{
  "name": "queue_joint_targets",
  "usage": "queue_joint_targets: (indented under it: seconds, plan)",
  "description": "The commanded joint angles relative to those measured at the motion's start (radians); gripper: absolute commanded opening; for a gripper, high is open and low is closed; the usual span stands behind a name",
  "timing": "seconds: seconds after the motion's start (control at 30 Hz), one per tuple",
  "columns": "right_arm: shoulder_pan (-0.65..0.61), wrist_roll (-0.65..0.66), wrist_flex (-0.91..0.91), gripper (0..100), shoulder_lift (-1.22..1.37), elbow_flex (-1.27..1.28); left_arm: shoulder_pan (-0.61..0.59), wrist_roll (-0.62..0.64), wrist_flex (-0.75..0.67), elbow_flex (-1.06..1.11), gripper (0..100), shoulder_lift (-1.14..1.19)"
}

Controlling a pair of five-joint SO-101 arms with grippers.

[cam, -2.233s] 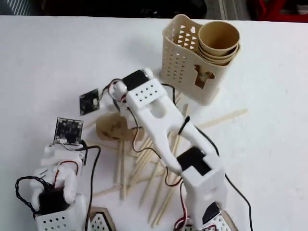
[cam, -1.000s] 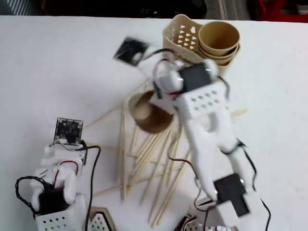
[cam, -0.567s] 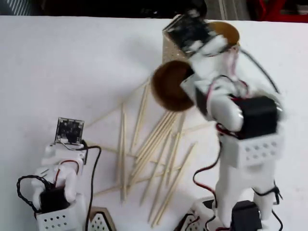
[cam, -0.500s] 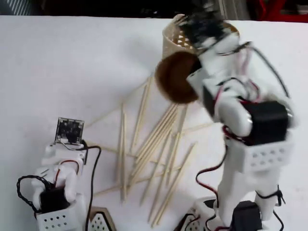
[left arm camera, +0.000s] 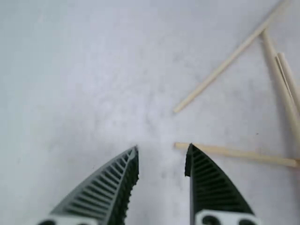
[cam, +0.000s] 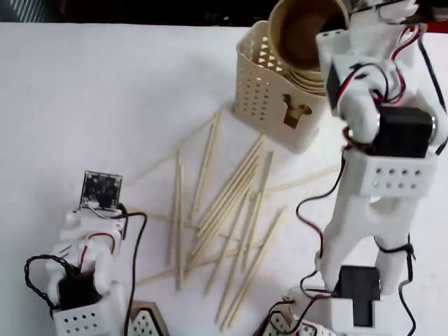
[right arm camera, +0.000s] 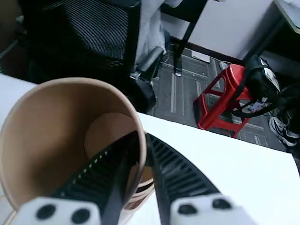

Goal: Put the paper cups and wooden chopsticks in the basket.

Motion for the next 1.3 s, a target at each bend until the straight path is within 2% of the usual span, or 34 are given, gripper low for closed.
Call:
queue_joint_targets:
  seconds: [0.0, 0.37, 0.5, 0.57, 0.73, 0.93, 1.03, 1.27]
  plan:
    - [0.021, -0.009, -0.045, 1.9, 0.041, -0.035, -0.001, -0.009, -0.025, -0.009, 17, -0.008]
    - [0.059, -0.012, -0.025, 3.1, 0.189, -0.037, -0.001, -0.009, -0.025, -0.009, 17, -0.008]
    - [0.053, -0.012, 0.031, 18.2, 0.140, -0.037, -0.001, -0.009, -0.025, -0.009, 17, -0.008]
    - [0.053, -0.012, 0.030, 21.9, 0.114, -0.037, -0.001, -0.009, -0.025, -0.009, 17, -0.008]
    - [0.053, -0.012, -0.005, 20.4, 0.067, -0.037, -0.001, -0.009, -0.025, -0.008, 17, -0.008]
    - [0.041, -0.003, -0.002, 1.2, 0.068, -0.026, -0.001, -0.009, -0.025, -0.008, 17, -0.008]
    - [0.028, 0.023, 0.021, 3.6, 0.088, 0.015, -0.001, -0.009, -0.025, -0.008, 17, -0.008]
    - [-0.002, 0.101, 0.021, 1.9, 0.160, 0.124, -0.001, -0.009, -0.025, -0.008, 17, -0.008]
